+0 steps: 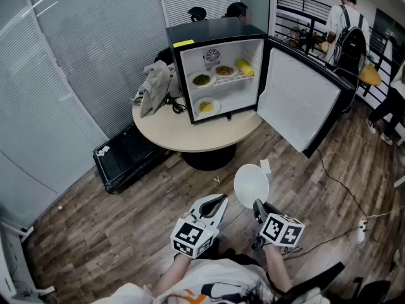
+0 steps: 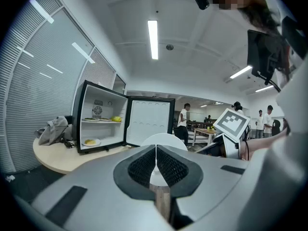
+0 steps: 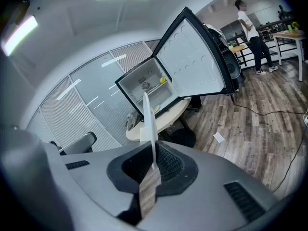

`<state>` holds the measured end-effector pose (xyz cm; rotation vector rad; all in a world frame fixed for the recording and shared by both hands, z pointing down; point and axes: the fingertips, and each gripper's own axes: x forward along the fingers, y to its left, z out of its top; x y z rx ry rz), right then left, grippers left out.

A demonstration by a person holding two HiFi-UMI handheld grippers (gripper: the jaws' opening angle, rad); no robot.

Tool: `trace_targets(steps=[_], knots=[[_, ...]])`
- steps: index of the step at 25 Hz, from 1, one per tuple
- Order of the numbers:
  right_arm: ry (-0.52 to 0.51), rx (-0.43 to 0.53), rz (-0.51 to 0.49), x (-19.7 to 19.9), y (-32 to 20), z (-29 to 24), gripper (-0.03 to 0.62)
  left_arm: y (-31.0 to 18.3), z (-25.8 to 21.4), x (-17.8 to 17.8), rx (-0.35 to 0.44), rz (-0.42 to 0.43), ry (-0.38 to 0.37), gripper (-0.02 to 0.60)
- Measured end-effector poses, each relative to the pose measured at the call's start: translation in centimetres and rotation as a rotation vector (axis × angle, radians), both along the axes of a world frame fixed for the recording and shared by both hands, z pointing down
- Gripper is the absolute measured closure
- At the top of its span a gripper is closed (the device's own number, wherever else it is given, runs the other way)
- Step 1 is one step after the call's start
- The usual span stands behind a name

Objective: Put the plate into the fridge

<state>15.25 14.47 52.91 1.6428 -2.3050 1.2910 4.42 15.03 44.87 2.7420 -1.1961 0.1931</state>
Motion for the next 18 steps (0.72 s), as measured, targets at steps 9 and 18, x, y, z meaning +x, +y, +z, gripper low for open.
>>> trace_targets(steps=[9, 18], knots=[[-0.052, 0.013, 0.015, 0.3, -0.9, -0.1, 0.568, -0.4, 0.5, 0.6, -0.012, 0.004, -0.011, 0.569], [-0.074, -0.017, 0.002, -0.4, -1.3, 0.6, 0.568, -0.8, 1.0, 0.1, -0.033, -0.001, -0.027, 0.569]])
